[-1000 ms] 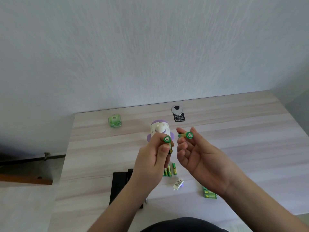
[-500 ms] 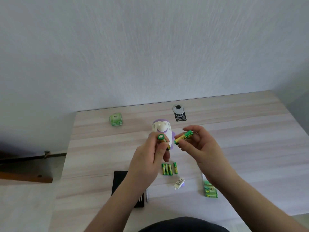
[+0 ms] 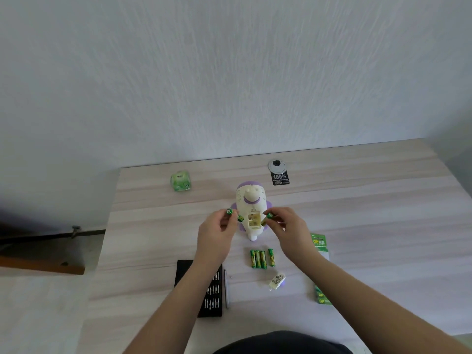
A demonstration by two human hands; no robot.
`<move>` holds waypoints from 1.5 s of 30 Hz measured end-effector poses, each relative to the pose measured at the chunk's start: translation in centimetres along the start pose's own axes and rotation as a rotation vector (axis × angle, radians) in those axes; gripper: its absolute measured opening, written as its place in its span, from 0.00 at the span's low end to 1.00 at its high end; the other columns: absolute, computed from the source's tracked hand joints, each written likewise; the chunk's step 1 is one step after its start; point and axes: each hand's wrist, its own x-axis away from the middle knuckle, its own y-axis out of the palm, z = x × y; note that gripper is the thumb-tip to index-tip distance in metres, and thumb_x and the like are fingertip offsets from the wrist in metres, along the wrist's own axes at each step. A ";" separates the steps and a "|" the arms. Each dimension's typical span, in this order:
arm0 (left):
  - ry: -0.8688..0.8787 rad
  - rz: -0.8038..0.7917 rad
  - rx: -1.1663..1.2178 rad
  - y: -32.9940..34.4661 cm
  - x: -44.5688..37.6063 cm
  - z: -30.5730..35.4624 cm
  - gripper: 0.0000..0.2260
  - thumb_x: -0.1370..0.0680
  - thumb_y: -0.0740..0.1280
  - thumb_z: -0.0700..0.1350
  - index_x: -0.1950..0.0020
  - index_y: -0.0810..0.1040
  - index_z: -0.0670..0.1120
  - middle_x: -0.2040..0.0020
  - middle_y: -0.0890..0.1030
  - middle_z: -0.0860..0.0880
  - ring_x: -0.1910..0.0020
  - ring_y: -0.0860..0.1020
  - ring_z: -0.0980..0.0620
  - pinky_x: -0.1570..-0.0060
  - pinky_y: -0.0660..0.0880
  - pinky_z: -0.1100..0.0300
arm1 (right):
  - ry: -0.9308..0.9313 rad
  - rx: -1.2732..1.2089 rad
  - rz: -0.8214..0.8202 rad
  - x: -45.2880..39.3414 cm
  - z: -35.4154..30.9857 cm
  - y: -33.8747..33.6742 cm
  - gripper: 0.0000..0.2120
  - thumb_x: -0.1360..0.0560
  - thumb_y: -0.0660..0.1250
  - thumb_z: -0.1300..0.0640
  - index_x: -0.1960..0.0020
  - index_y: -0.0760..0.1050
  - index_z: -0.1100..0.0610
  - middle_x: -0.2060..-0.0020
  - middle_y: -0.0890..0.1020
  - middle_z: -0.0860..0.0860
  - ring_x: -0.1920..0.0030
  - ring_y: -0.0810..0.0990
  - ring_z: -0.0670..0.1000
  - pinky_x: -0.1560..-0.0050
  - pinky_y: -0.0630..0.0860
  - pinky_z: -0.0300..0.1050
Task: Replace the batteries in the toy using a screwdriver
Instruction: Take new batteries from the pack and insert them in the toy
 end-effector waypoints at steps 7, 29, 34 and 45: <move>0.045 0.001 -0.022 1.6 -1.3 -0.8 0.11 0.24 0.70 0.43 0.42 0.80 0.49 0.56 0.84 0.54 0.58 0.81 0.60 0.57 0.75 0.71 | -0.089 0.128 0.054 -1.4 0.4 1.2 0.12 0.23 0.67 0.60 0.40 0.77 0.54 0.51 0.82 0.48 0.51 0.80 0.46 0.49 0.75 0.35; 0.447 -0.064 -0.504 3.9 -2.4 -0.3 0.08 0.30 0.74 0.39 0.52 0.81 0.44 0.56 0.80 0.48 0.61 0.78 0.48 0.61 0.73 0.60 | -0.447 0.447 0.125 -2.9 1.7 2.3 0.14 0.37 0.76 0.69 0.54 0.80 0.59 0.64 0.82 0.53 0.67 0.80 0.55 0.69 0.76 0.43; 0.469 -0.074 -0.509 4.0 -2.6 -0.3 0.08 0.30 0.75 0.38 0.53 0.81 0.44 0.57 0.80 0.48 0.61 0.79 0.47 0.63 0.76 0.57 | -0.434 0.432 0.122 -2.9 2.0 2.2 0.13 0.35 0.75 0.69 0.54 0.79 0.60 0.64 0.82 0.53 0.66 0.80 0.55 0.68 0.77 0.46; 0.373 -0.097 -0.458 3.9 -2.9 -1.5 0.07 0.29 0.72 0.39 0.53 0.80 0.45 0.54 0.78 0.49 0.57 0.77 0.49 0.58 0.76 0.55 | -0.419 0.399 0.120 -2.9 2.4 2.5 0.10 0.34 0.75 0.67 0.54 0.79 0.59 0.63 0.82 0.52 0.64 0.81 0.55 0.67 0.78 0.46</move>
